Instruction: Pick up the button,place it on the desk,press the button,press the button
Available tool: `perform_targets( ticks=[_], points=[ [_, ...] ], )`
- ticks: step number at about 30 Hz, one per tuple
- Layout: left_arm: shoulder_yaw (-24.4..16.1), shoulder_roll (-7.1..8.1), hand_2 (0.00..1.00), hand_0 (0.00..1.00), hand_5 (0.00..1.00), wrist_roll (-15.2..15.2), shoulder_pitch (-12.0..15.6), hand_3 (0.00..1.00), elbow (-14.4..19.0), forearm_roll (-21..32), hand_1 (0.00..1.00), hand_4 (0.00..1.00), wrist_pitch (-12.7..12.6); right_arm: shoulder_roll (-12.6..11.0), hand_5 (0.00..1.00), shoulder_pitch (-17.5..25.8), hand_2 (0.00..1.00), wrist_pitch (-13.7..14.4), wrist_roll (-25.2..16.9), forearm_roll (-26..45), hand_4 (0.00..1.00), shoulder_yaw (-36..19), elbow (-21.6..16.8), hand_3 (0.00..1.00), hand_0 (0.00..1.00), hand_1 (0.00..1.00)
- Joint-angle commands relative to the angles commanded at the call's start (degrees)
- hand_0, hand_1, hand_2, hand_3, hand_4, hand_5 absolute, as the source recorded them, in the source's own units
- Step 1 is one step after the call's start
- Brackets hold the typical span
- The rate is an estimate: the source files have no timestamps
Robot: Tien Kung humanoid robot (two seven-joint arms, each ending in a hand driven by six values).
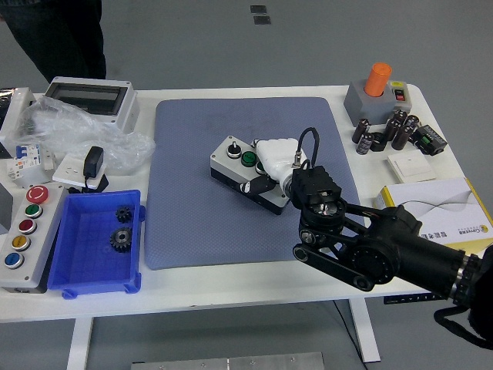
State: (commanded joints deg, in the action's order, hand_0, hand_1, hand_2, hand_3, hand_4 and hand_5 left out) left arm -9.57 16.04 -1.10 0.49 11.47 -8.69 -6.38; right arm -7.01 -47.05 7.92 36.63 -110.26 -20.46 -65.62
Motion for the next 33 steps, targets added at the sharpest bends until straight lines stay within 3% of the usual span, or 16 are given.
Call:
perform_targets(
  ticks=[3, 8, 16, 24, 33],
  points=[
    [0.2, 0.01, 0.605, 0.604, 0.389, 0.0, 0.1, 0.617, 0.0, 0.2, 0.645, 0.596, -0.1, -1.7, 0.046, -1.2, 0.367, 2.0, -2.0, 0.4, 0.54, 2.3, -1.8, 0.302, 0.253, 0.409],
    [0.2, 0.03, 0.605, 0.604, 0.389, 0.0, 0.1, 0.617, 0.0, 0.3, 0.645, 0.596, -0.3, -4.6, 0.046, -4.3, 0.367, 5.3, -9.0, 2.6, 0.54, 7.7, -4.5, 0.302, 0.253, 0.409],
    [0.4, 0.16, 0.606, 0.604, 0.415, 0.0, -0.1, 0.618, 0.0, 0.4, 0.645, 0.597, -0.5, -7.1, 0.044, -8.7, 0.354, 9.9, -20.9, 0.7, 0.512, 15.4, -5.0, 0.312, 0.281, 0.403],
    [0.4, 0.17, 0.607, 0.603, 0.421, 0.0, -0.5, 0.619, 0.0, 0.2, 0.645, 0.598, -0.6, -7.1, 0.066, -10.8, 0.355, 12.3, -29.9, -0.5, 0.5, 19.0, -0.5, 0.317, 0.277, 0.386],
    [0.2, 0.1, 0.607, 0.602, 0.437, 0.0, -0.6, 0.621, 0.0, -0.1, 0.646, 0.591, -0.6, -5.7, 0.022, -10.9, 0.362, 13.2, -33.3, 1.1, 0.445, 20.1, 5.3, 0.324, 0.326, 0.408]
  ],
)
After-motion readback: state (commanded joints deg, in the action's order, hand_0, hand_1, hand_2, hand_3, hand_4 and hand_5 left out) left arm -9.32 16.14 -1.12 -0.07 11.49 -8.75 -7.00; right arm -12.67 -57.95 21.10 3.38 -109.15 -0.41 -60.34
